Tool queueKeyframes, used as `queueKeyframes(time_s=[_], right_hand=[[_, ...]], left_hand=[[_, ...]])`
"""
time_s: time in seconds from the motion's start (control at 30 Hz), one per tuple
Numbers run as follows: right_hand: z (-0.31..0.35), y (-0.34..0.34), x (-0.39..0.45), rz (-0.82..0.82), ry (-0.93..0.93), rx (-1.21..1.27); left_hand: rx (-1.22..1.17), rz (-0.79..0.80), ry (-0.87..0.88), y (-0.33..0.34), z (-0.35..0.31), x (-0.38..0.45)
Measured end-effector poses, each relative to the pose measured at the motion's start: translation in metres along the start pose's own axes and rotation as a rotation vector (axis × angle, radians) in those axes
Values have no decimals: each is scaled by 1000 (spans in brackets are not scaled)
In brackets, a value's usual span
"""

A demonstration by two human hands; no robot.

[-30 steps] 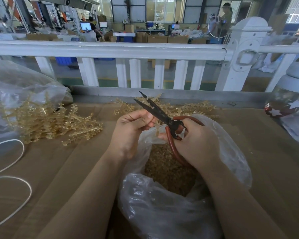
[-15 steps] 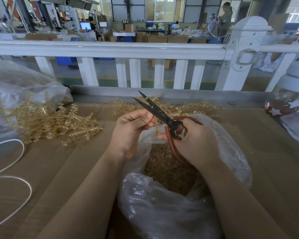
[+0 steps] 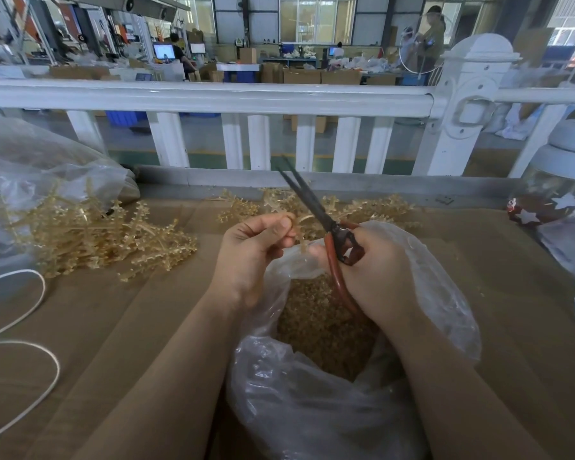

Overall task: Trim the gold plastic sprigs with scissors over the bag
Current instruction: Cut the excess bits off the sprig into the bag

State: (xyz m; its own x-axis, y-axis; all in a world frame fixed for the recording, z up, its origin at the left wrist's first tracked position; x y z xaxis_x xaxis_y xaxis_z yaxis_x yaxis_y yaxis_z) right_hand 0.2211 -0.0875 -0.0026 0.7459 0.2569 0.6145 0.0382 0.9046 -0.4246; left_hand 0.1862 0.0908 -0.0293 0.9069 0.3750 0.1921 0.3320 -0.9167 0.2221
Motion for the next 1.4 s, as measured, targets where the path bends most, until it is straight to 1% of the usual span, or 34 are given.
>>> queueKeyframes(time_s=[0.1,0.2,0.3,0.4,0.47,0.6,0.7,0.87,0.97,1.03,1.23,1.4], right_hand=[[-4,0,0,-9,98,203],[-10,9,0,64,197,324],[-12,16,1,129,242,372],[-16,16,3,128,266,293],[-16,15,3,122,276,289],[-16,15,3,123,278,260],[-15,15,2,123,268,236],[-17,11,2,82,216,138],[-14,7,2,80,141,-84],[-9,7,3,98,78,-168],[2,5,0,84,-45,-276],[2,1,-1,53,-43,-348]], left_hand=[[46,8,6,4,3,-1],[122,48,15,12,4,-5],[12,90,8,22,2,-8],[1,116,20,29,-2,-11],[21,113,36,30,-4,-11],[90,38,91,18,-8,-8],[152,21,127,10,-11,-4],[164,20,148,8,-11,-3],[212,-20,183,3,-17,-3],[241,-36,212,2,-22,-4],[404,-82,265,-1,-26,-4],[494,-88,292,1,-30,-7]])
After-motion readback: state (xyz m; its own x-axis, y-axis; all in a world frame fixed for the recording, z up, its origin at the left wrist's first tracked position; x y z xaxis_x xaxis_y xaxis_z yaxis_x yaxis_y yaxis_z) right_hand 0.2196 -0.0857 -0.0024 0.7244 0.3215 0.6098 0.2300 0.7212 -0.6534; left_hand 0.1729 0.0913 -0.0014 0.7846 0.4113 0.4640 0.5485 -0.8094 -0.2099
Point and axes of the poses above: each hand's wrist, its own x-axis towards the middle knuckle, its own y-axis out of the palm, z = x × y, the point moved 10 cm from there along x, towards the middle knuckle, and after that the axes turned 8 degrees about x, right-handed, at the moved point
